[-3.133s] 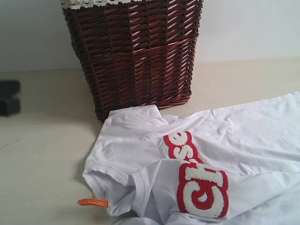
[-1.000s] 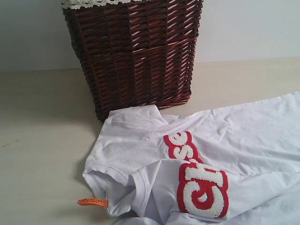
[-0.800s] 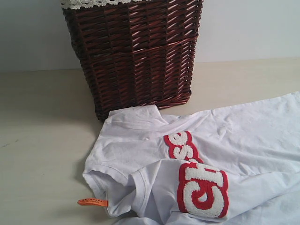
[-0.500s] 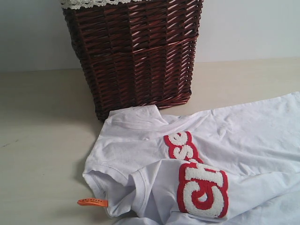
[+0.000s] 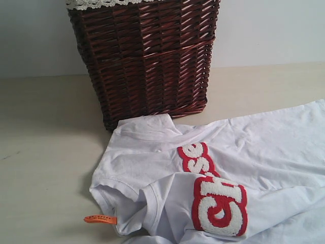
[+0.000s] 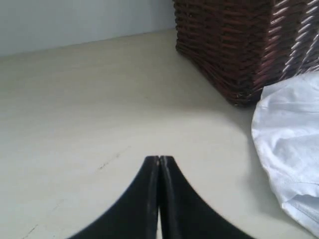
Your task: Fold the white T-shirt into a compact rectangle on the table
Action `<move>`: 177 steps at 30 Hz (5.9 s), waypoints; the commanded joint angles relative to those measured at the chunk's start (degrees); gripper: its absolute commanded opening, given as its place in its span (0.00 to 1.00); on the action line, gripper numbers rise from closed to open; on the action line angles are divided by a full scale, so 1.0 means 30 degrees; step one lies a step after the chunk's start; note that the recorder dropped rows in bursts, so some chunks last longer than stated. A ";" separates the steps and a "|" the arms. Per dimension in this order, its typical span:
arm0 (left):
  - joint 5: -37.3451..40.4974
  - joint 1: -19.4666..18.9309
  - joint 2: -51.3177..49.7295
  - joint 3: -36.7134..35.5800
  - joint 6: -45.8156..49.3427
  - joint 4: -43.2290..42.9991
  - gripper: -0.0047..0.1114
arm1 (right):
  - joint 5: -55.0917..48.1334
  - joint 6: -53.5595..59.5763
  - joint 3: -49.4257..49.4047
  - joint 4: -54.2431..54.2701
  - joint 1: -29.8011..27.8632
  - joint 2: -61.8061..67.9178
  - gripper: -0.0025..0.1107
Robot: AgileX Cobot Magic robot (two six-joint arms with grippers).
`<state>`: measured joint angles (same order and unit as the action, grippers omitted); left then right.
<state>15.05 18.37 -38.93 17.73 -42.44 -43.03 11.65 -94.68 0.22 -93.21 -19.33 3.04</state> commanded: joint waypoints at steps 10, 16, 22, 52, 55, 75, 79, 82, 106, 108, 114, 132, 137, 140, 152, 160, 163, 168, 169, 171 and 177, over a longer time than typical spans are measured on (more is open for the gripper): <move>-0.4441 0.0027 -0.1897 0.1013 0.0053 0.0121 0.06 | -0.0064 0.0041 -0.0075 0.0032 -0.0008 -0.0105 0.09; -0.4634 0.0859 -0.2908 0.1013 0.0019 0.0169 0.20 | -0.0064 0.0041 -0.0075 0.0032 -0.0008 -0.0105 0.09; -0.4634 0.1534 -0.3277 0.1013 -0.0065 0.0169 0.20 | -0.0323 0.0041 -0.0075 0.0032 -0.0008 -0.0099 0.09; -0.7485 0.1833 -0.6937 0.1013 -0.1823 -0.0278 0.20 | -0.0252 0.0041 -0.0075 -0.0105 -0.0008 -0.0099 0.09; -0.7682 0.2365 -0.8566 0.0688 -0.3139 -0.1432 0.20 | -0.0252 0.0041 -0.0075 -0.0105 -0.0008 -0.0099 0.09; -1.2882 0.6704 -1.5955 0.1196 -0.7643 -0.5106 0.21 | -0.0252 0.0041 -0.0075 0.0025 -0.0008 -0.0099 0.09; -1.4780 0.6927 -1.7411 0.1239 -0.7643 -0.5069 0.21 | -0.0252 0.0041 -0.0075 0.0025 -0.0008 -0.0099 0.09; -1.4611 0.7024 -1.8266 0.1239 -0.7567 -0.5022 0.21 | -0.0252 0.0041 -0.0075 0.0025 -0.0008 -0.0099 0.09; -1.3168 0.7595 -1.8589 0.2071 -1.5930 -0.8318 0.47 | -0.0252 0.0041 -0.0075 0.0025 -0.0008 -0.0099 0.09; -1.2713 0.7930 -1.8836 0.2071 -1.5852 -0.8353 0.47 | -0.0252 0.0041 -0.0075 0.0025 -0.0008 -0.0099 0.09; -1.2499 0.8816 -2.0232 0.2666 -1.5855 -0.8229 0.47 | -0.0252 0.0041 -0.0075 0.0025 -0.0008 -0.0099 0.09; -1.2700 0.9016 -2.0131 0.3418 -1.5838 -0.8524 0.04 | -0.0252 0.0041 -0.0075 0.0025 -0.0008 -0.0099 0.09; -1.4172 0.9432 -1.7798 0.3418 -1.5935 -0.9476 0.04 | -0.0252 0.0041 -0.0075 0.0025 -0.0008 -0.0099 0.09; -1.3829 1.0186 -1.5851 0.3418 -1.6447 -1.0224 0.04 | -0.0252 0.0041 -0.0075 0.0025 -0.0008 -0.0099 0.09; -1.1764 1.2953 -1.1455 0.1680 -2.2247 -1.6290 0.04 | -0.0252 0.0041 -0.0075 0.0025 -0.0008 -0.0099 0.09; -0.7659 1.4993 -0.9566 0.1262 -2.1480 -1.6590 0.04 | -0.0252 0.0041 -0.0075 0.0025 -0.0008 -0.0099 0.09; -0.6826 1.5412 -0.8754 0.1262 -2.0603 -1.6590 0.04 | -0.0252 0.0041 -0.0075 0.0025 -0.0008 -0.0099 0.09; -0.6517 1.6273 -0.7011 0.1262 -1.7719 -1.6590 0.04 | -0.0252 0.0041 -0.0075 0.0025 -0.0008 -0.0099 0.09; -0.6517 1.6461 -0.6641 0.1262 -1.6967 -1.6590 0.04 | -0.0252 0.0041 -0.0075 0.0025 -0.0008 -0.0099 0.09; -0.6483 1.6683 -0.6048 0.1262 -1.5840 -1.6590 0.04 | -0.0252 0.0041 -0.0075 0.0025 -0.0008 -0.0099 0.09; -0.5296 1.6764 -0.4872 0.1422 -1.4280 -1.6590 0.04 | -0.0252 0.0041 -0.0075 0.0025 -0.0008 -0.0099 0.09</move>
<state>-4.00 68.31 -55.04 21.74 -87.54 -92.88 11.17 -94.68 0.22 -93.14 -19.33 3.04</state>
